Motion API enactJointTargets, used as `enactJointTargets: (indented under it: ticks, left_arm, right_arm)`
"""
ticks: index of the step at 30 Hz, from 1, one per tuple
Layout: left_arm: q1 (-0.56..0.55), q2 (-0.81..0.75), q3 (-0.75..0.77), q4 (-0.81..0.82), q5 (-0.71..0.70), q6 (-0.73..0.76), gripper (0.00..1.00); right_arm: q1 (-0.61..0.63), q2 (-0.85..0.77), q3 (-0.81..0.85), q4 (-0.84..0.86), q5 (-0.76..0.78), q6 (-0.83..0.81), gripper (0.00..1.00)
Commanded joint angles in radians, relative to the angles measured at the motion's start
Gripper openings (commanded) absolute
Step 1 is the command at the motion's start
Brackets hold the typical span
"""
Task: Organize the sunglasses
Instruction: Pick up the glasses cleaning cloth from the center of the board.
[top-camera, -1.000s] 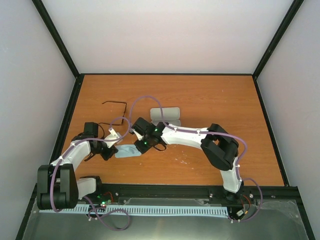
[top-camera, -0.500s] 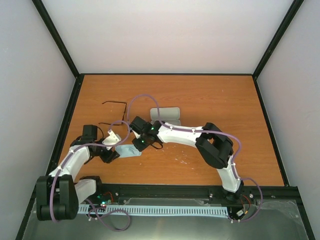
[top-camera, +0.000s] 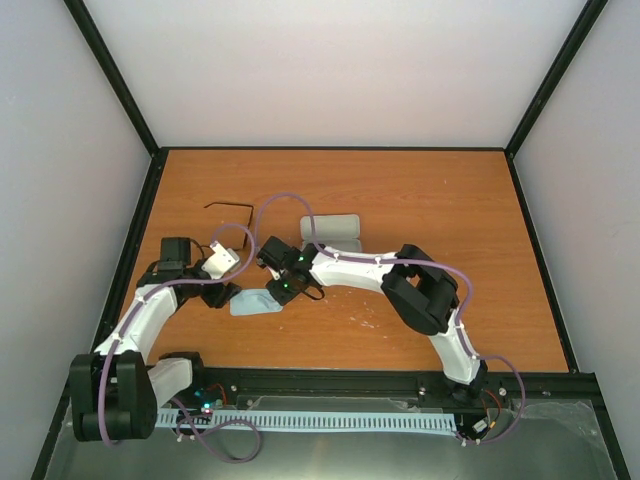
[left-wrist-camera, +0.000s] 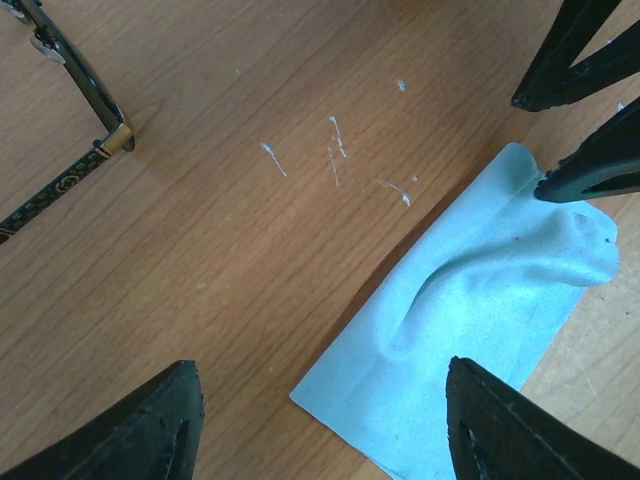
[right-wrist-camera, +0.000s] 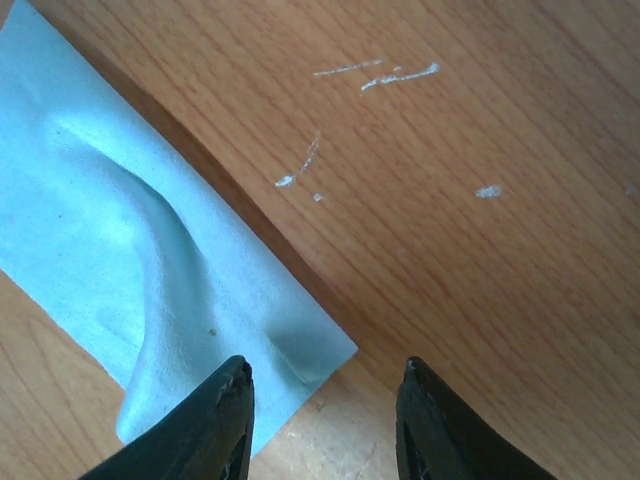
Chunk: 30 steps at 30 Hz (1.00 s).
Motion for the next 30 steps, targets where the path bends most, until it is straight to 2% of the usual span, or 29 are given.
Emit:
enactJointTargets:
  ticks: [1, 6, 13, 15, 20, 22, 30]
  left_arm:
    - [0.0, 0.013, 0.038, 0.021, 0.03, -0.026, 0.67]
    - [0.006, 0.013, 0.036, 0.025, 0.029, -0.026, 0.66]
    - [0.016, 0.024, 0.035, 0.033, 0.021, -0.023, 0.66]
    - [0.018, 0.038, 0.034, 0.036, 0.017, -0.021, 0.66]
    - [0.018, 0.097, 0.036, 0.024, 0.008, -0.002, 0.68]
    - [0.018, 0.131, 0.036, 0.025, -0.01, 0.009, 0.68]
    - [0.018, 0.206, 0.046, 0.057, -0.027, 0.008, 0.68]
  right_arm:
    - [-0.002, 0.045, 0.051, -0.004, -0.002, -0.015, 0.4]
    - [-0.002, 0.077, 0.077, -0.012, -0.005, -0.021, 0.4]
    - [-0.002, 0.104, 0.083, -0.03, -0.01, -0.023, 0.35]
    - [-0.002, 0.111, 0.082, -0.031, -0.013, -0.024, 0.31]
    - [-0.002, 0.122, 0.084, -0.034, -0.026, -0.023, 0.08]
    - [-0.001, 0.122, 0.082, -0.035, -0.028, -0.024, 0.03]
    - [-0.002, 0.117, 0.081, -0.035, -0.026, -0.021, 0.03]
